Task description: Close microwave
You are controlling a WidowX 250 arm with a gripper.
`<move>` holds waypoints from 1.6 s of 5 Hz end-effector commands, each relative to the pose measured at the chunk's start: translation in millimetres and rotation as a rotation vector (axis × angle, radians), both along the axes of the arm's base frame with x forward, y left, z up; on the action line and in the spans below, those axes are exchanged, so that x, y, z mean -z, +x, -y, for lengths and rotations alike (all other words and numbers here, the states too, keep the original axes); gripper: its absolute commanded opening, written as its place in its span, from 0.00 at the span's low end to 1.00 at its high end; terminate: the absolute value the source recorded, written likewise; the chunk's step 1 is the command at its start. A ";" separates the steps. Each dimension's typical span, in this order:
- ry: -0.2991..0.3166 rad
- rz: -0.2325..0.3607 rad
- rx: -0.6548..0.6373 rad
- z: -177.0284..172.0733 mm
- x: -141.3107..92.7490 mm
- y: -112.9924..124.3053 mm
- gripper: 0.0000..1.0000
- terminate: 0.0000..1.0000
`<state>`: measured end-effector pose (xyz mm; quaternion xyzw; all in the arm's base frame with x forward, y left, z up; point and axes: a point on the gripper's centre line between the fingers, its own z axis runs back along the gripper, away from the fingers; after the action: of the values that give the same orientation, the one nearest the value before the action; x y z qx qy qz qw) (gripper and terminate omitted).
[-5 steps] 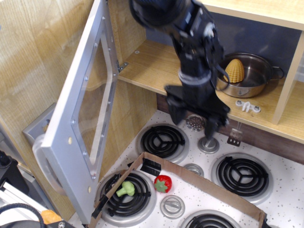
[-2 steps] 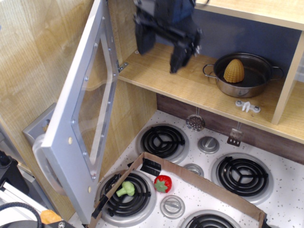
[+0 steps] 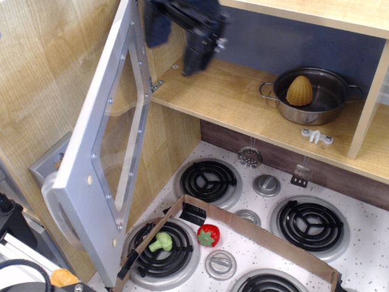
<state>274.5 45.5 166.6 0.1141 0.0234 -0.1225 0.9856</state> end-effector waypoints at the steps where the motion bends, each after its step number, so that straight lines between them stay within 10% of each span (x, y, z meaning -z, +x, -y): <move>1: 0.081 -0.013 0.091 -26.2 -42.9 2.1 1.00 0.00; 6: 0.147 -0.098 0.134 -92.6 -33.2 -22.6 1.00 0.00; 8: 0.085 -0.076 0.078 -91.0 0.8 -30.2 1.00 0.00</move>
<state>238.4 139.0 147.2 0.1342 0.0797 -0.1666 0.9736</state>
